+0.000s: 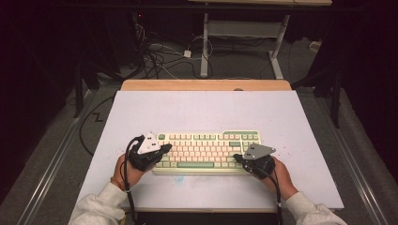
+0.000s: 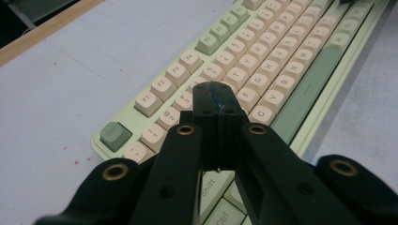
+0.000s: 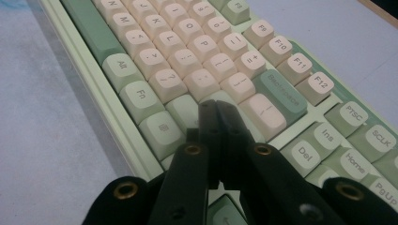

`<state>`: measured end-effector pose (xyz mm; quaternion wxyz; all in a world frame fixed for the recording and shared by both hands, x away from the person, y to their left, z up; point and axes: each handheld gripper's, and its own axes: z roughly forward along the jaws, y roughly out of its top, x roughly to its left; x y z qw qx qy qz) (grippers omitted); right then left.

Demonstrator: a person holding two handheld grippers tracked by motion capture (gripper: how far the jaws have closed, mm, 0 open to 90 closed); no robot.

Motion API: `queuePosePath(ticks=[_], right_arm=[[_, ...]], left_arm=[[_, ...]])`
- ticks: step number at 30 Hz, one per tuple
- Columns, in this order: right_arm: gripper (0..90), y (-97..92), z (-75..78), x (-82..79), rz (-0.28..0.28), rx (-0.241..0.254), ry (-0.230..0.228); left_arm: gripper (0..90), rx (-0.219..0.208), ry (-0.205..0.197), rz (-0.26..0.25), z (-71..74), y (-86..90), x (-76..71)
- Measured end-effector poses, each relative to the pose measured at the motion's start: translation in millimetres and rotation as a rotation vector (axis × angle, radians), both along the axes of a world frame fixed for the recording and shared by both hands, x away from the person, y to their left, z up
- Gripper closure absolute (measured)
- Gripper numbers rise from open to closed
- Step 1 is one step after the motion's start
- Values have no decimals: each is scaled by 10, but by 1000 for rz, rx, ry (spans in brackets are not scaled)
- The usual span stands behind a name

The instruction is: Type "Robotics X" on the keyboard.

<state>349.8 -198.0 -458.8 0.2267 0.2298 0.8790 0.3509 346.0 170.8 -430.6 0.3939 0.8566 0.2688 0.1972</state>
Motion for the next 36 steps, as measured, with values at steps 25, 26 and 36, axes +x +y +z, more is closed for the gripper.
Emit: queuePosePath(ticks=[25, 26, 36], right_arm=[[900, 13, -11, -26, -5, -11, -20], [900, 14, -10, -26, -6, -12, -20], [900, 17, -10, -29, -3, -17, -27]], left_arm=[[876, 121, 70, -62, -101, -502, 330], [876, 127, 71, -62, -106, -510, 337], [876, 149, 85, -56, -157, -577, 399]])
